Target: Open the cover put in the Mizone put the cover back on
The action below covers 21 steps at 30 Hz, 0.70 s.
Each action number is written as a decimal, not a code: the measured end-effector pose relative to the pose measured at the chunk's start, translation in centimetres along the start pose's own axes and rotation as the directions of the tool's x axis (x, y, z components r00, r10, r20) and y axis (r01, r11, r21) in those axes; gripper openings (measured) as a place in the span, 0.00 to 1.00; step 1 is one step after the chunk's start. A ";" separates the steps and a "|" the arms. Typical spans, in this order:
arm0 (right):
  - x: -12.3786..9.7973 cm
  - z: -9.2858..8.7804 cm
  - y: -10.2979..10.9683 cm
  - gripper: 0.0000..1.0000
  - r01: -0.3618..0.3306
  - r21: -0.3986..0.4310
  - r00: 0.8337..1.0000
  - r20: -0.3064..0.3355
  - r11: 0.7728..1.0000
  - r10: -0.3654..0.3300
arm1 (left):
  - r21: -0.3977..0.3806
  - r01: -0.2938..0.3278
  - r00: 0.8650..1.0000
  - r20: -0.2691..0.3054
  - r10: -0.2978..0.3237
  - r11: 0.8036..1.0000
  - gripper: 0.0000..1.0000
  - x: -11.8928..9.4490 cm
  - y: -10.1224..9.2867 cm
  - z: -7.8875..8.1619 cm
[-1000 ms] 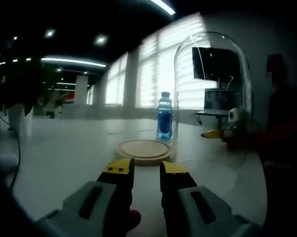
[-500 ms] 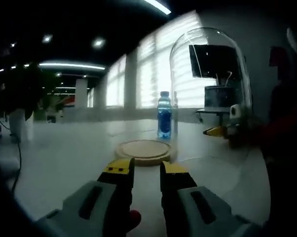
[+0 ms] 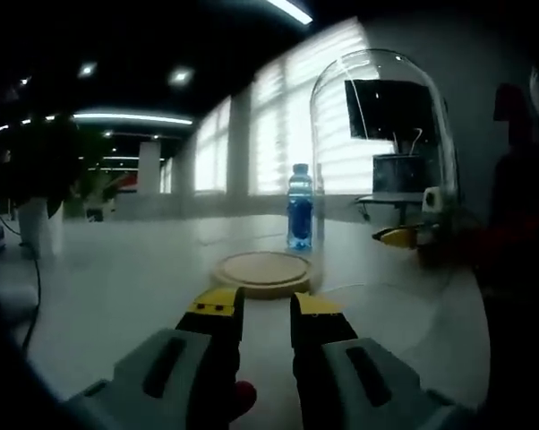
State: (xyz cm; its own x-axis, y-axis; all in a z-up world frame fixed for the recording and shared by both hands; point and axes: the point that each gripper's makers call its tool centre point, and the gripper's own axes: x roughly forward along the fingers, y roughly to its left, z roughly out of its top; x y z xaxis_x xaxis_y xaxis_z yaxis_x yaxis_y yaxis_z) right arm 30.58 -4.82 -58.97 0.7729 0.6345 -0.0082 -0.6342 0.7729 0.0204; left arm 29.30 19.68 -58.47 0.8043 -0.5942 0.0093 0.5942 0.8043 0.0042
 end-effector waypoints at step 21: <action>-0.4 0.0 0.7 0.15 -0.003 -0.038 1.000 0.002 0.999 0.003 | 0.016 -0.012 1.000 0.004 0.012 1.000 0.15 -0.2 0.0 0.0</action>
State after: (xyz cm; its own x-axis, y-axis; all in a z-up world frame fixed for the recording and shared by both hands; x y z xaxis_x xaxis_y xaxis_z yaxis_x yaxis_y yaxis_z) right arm 29.86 -4.52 -58.92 0.7708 0.6371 -0.0064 -0.6371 0.7706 -0.0177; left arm 29.19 19.82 -58.51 0.8114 -0.5844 0.0134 0.5841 0.8115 0.0199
